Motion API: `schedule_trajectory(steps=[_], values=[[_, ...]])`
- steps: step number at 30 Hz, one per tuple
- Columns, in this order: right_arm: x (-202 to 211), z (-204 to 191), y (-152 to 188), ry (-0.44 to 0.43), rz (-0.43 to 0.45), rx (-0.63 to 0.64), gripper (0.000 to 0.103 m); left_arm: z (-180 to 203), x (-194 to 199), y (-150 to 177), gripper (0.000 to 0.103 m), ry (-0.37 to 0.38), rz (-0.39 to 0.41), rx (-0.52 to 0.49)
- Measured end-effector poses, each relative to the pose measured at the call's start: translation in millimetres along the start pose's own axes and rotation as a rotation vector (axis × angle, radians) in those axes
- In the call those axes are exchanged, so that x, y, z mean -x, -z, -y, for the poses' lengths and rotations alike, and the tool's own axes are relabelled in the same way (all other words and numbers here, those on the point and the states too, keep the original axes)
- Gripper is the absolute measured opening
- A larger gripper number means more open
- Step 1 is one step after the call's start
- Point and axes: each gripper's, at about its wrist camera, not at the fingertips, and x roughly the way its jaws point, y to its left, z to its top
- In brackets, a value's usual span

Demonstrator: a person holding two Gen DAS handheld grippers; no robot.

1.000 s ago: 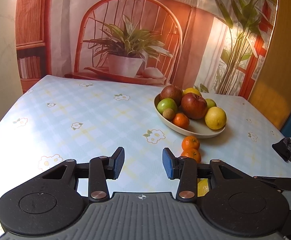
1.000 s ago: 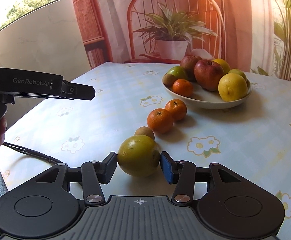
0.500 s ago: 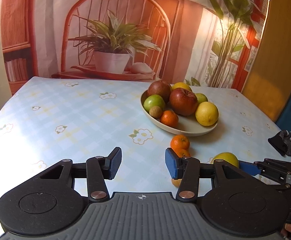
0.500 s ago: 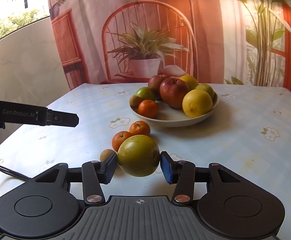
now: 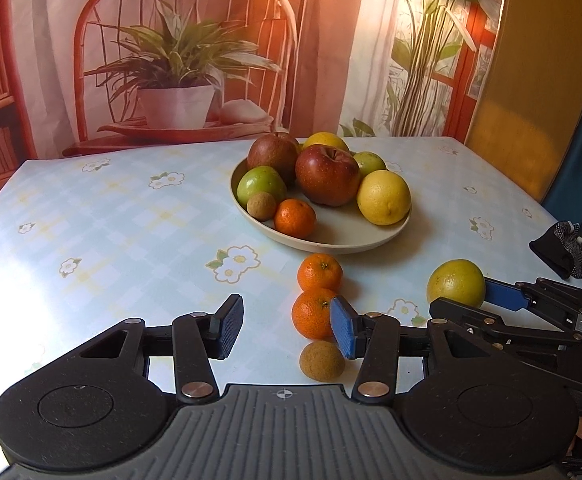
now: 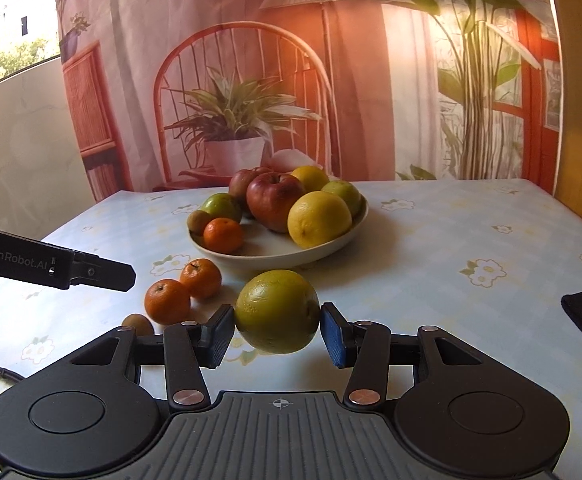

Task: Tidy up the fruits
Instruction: 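Carry the pomelo toward the plate with the right gripper while the left gripper grasps a mandarin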

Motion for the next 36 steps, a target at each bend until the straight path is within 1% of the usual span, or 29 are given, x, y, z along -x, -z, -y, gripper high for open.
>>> schedule_trajectory(steps=[2, 6, 11, 14, 19, 25, 27, 28, 29, 36], values=[[0, 5, 0, 0.001, 0.004, -0.024, 0.044, 2, -3, -1, 0.051, 0.002, -0.010, -0.003], [-1, 6, 1, -0.010, 0.010, -0.025, 0.044, 6, -11, -4, 0.051, 0.027, -0.026, -0.004], [-1, 7, 1, -0.012, 0.010, -0.040, 0.044, 13, -21, -5, 0.051, 0.048, -0.052, -0.028], [-2, 9, 1, -0.010, 0.007, -0.050, 0.044, 15, -27, -6, 0.051, 0.048, -0.069, -0.032], [-4, 9, 1, -0.019, -0.001, -0.053, 0.044, 16, -40, -7, 0.051, 0.025, -0.100, -0.036], [-4, 11, 2, -0.016, -0.002, -0.065, 0.044, 19, -50, -9, 0.050, 0.007, -0.121, -0.065], [-5, 11, 2, -0.017, -0.003, -0.065, 0.044, 20, -50, -9, 0.046, 0.013, -0.116, -0.072], [-5, 11, 2, -0.017, -0.004, -0.064, 0.044, 21, -49, -9, 0.041, 0.021, -0.114, -0.078], [-5, 11, 2, -0.017, -0.004, -0.064, 0.044, 23, -49, -8, 0.040, 0.022, -0.111, -0.085], [-5, 11, 2, -0.017, -0.007, -0.066, 0.044, 21, -47, -7, 0.039, 0.029, -0.108, -0.078]])
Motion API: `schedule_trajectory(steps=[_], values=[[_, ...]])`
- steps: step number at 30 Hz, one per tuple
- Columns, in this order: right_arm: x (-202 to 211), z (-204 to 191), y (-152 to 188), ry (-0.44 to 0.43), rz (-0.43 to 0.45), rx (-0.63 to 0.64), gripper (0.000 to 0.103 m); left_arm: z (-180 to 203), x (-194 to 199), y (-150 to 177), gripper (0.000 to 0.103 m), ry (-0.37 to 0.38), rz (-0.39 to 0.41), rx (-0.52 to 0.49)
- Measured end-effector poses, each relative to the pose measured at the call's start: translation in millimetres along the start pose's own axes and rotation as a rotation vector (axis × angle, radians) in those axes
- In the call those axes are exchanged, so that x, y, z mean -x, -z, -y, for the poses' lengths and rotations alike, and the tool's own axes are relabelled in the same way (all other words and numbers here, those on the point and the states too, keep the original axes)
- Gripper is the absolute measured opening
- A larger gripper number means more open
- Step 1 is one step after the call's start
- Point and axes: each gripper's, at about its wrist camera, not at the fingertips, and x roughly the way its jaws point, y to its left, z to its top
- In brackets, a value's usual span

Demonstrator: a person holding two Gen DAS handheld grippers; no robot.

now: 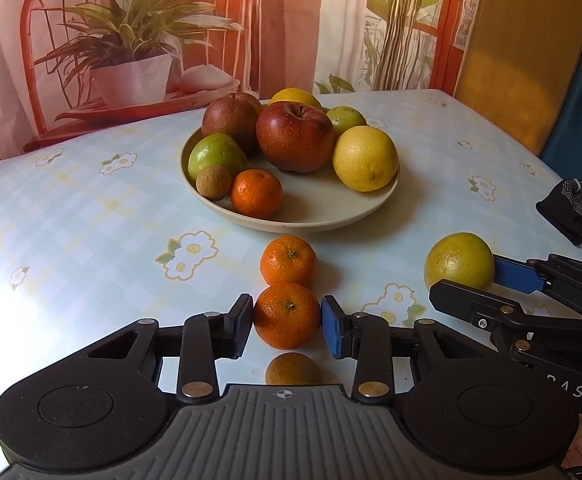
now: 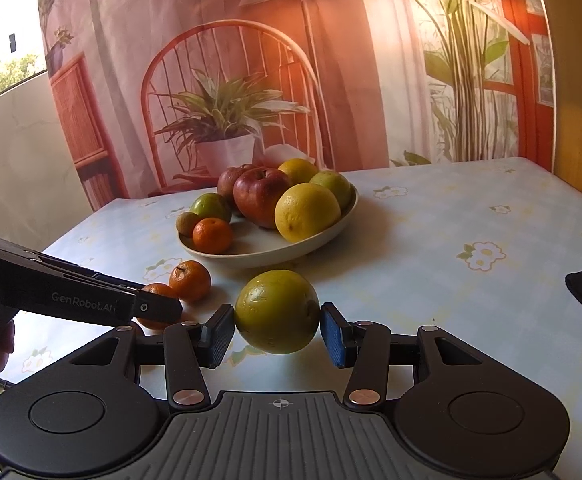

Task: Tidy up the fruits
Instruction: 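Carry the pomelo toward the plate with the right gripper while the left gripper grasps a mandarin, then lower the pomelo into the plate with the right gripper while the left gripper places the mandarin there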

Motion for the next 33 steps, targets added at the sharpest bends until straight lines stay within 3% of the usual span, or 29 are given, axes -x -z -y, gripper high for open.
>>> schedule_trajectory(steps=[18, 33], values=[[-3, 0, -16, 0.029, 0.028, 0.034, 0.044, -25, 36, -23, 0.039, 0.027, 0.149, 0.074], [-59, -8, -57, -0.084, 0.016, 0.081, 0.044, -29, -14, -79, 0.039, 0.067, 0.120, 0.048]])
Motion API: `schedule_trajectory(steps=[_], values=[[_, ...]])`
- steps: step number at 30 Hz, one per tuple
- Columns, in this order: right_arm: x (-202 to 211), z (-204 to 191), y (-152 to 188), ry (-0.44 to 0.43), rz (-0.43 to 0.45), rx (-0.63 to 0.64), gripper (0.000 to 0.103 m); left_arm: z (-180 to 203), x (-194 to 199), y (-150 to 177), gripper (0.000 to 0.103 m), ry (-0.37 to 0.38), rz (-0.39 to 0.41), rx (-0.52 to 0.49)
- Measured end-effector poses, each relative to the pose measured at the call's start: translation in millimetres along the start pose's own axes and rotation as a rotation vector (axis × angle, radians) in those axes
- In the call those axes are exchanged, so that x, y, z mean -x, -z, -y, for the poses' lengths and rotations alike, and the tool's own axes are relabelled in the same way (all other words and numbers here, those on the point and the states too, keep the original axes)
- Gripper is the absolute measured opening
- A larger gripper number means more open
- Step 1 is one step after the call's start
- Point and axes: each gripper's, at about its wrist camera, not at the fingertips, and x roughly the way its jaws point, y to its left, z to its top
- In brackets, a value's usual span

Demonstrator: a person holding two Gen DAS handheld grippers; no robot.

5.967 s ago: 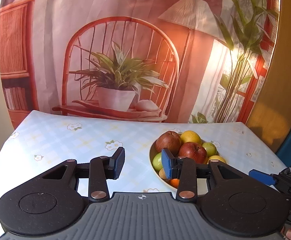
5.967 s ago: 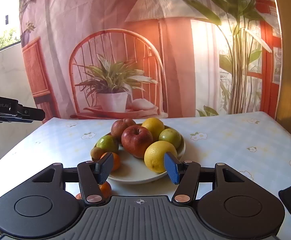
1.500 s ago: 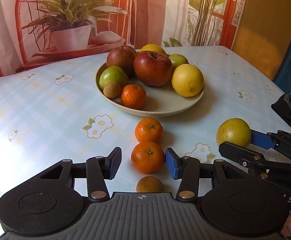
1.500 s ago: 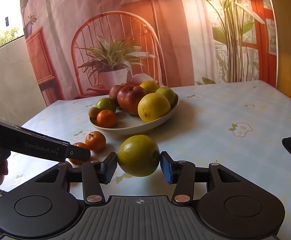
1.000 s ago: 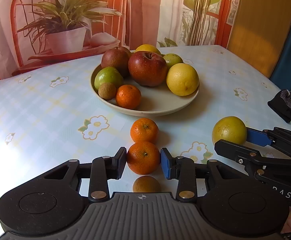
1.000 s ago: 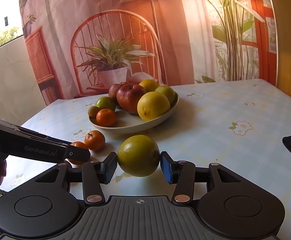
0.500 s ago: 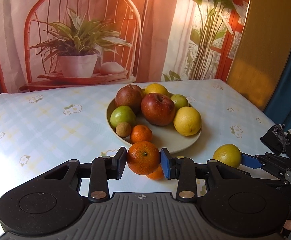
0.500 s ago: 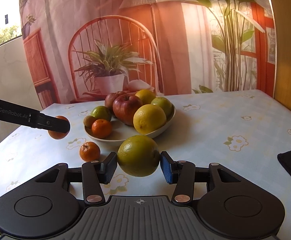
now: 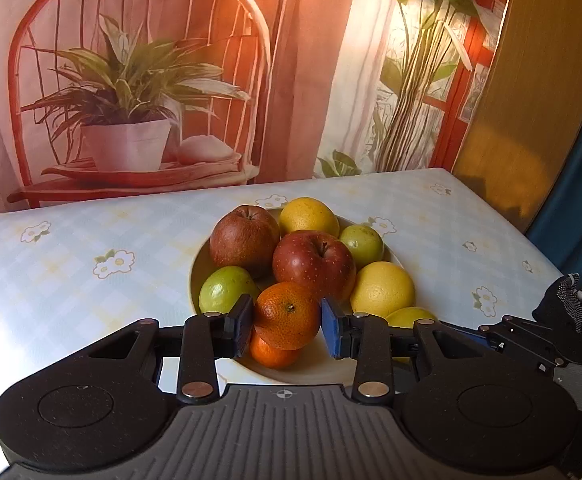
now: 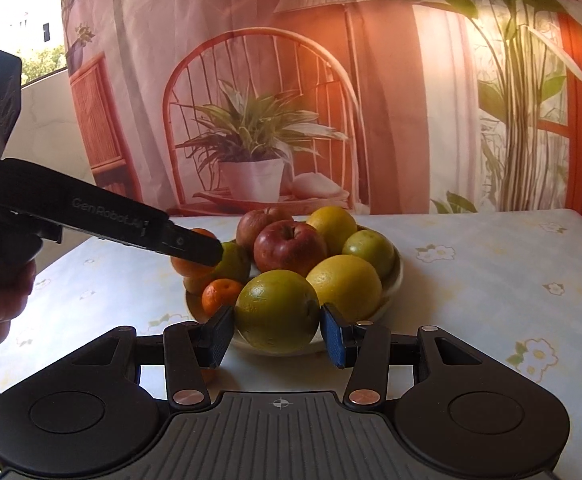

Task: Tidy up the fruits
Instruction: 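Lower the pomelo into the plate with the right gripper while the left gripper places the mandarin there, then open both grippers and withdraw them from the plate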

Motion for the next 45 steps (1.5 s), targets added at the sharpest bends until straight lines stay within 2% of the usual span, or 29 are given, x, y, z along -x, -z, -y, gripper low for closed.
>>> schedule_trajectory(steps=[12, 26, 35, 45], values=[[-33, 4, 2, -0.067, -0.040, -0.045, 0.044, -4, -31, -8, 0.039, 0.006, -0.049, -0.031], [-34, 3, 5, -0.071, -0.033, -0.047, 0.046, -4, -33, -9, 0.040, 0.000, -0.051, -0.045], [-8, -11, 13, -0.036, -0.011, -0.012, 0.045, -16, 8, -3, 0.040, -0.010, 0.006, 0.032], [16, -18, 32, 0.048, 0.021, 0.002, 0.045, -19, 60, 40, 0.040, -0.076, 0.052, 0.069]])
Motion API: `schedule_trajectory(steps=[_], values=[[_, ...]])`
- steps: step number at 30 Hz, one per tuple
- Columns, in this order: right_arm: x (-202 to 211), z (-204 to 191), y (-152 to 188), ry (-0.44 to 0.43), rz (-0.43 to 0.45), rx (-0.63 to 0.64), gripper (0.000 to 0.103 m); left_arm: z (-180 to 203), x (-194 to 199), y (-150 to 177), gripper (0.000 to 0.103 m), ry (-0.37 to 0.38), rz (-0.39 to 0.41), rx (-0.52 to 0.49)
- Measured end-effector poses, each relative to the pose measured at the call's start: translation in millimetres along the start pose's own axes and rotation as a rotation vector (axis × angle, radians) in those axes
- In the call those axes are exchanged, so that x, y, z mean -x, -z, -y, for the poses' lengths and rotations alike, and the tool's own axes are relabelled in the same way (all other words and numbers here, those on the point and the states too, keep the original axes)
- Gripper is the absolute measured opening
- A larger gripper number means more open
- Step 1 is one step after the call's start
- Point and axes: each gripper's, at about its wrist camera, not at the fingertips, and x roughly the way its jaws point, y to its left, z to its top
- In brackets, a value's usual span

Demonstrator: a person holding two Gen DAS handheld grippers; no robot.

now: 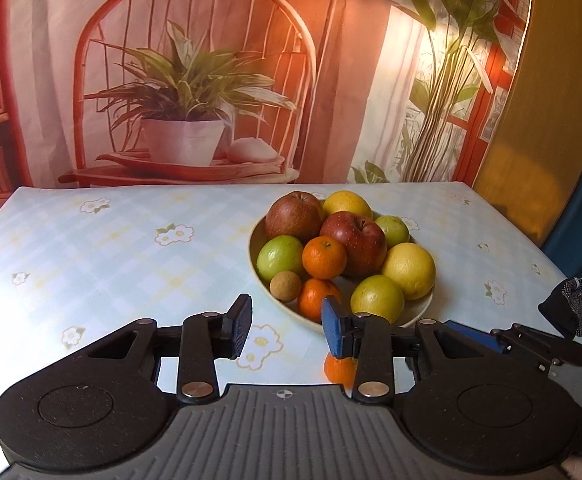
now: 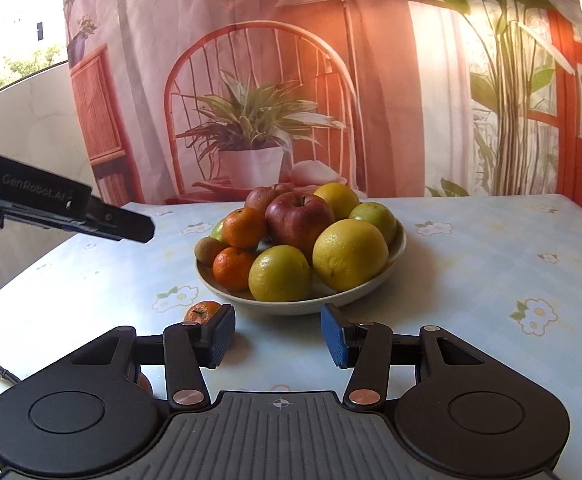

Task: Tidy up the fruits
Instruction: 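Open both grippers and withdraw them from the plate, then close the left gripper on the brown kiwi while the right gripper moves to the last mandarin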

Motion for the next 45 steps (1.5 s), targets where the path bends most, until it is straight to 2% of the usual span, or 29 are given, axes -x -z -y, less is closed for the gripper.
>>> schedule_trajectory(steps=[5, 15, 20, 24, 28, 33, 37, 45], values=[[7, -2, 4, -0.013, 0.027, 0.029, 0.045, 2, 12, 23, 0.041, -0.002, -0.009, 0.007], [2, 1, 4, -0.029, -0.006, 0.005, 0.045, 17, 18, 57, 0.046, 0.041, -0.045, -0.035], [2, 0, 4, -0.036, -0.005, 0.011, 0.045, 24, 15, 66, 0.046, 0.058, -0.063, -0.063], [2, 0, 4, -0.036, -0.005, 0.010, 0.045, 22, 9, 69, 0.045, 0.063, -0.085, -0.029], [3, -1, 4, -0.039, -0.009, 0.015, 0.045, 20, 5, 70, 0.044, 0.085, -0.101, 0.013], [2, -1, 4, -0.049, -0.013, 0.017, 0.045, 26, -4, 72, 0.042, 0.084, -0.105, -0.015], [2, -1, 4, -0.050, -0.013, 0.015, 0.045, 25, -9, 74, 0.030, 0.094, -0.120, -0.005], [1, 0, 5, -0.058, -0.015, 0.012, 0.045, 16, 2, 75, 0.030, 0.023, -0.097, 0.002]])
